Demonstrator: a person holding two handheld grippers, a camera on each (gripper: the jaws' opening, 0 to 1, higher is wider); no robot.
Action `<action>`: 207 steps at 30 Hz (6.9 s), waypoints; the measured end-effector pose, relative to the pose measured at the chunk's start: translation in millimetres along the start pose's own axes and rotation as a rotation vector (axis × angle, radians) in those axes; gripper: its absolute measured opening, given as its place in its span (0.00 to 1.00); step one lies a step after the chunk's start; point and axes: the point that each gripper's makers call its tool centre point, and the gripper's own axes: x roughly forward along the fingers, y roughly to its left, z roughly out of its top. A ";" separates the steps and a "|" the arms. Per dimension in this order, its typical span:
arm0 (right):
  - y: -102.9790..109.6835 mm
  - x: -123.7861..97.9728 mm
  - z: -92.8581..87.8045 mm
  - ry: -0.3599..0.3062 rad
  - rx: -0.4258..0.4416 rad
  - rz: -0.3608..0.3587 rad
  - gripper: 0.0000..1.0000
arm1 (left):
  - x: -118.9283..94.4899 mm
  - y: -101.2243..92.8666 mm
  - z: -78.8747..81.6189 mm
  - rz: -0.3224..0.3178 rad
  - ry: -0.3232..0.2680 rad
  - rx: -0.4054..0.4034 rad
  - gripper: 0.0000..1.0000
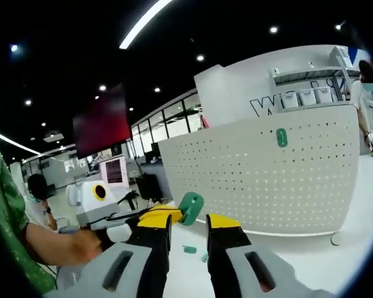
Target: Insert the hook assembly into the mounting plate slot until the hook locks in place.
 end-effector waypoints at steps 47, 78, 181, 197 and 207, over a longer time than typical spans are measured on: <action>-8.5 16.2 8.5 -0.079 0.168 -0.048 0.04 | 7.8 -5.8 7.1 0.074 -0.045 0.083 0.02; -2.0 15.0 8.6 -0.069 0.176 -0.034 0.01 | 6.1 -7.0 4.3 0.062 0.006 0.114 0.08; -6.9 44.4 -16.4 -0.042 -0.057 -0.099 0.01 | -111.4 -21.6 24.5 -0.092 0.247 0.070 0.69; -1.9 44.6 -23.2 -0.037 -0.068 -0.123 0.01 | -152.7 -6.2 14.5 -0.011 0.306 0.081 0.70; -1.8 47.0 -23.8 -0.038 -0.077 -0.144 0.01 | -174.0 -6.2 26.5 0.010 0.281 0.075 0.70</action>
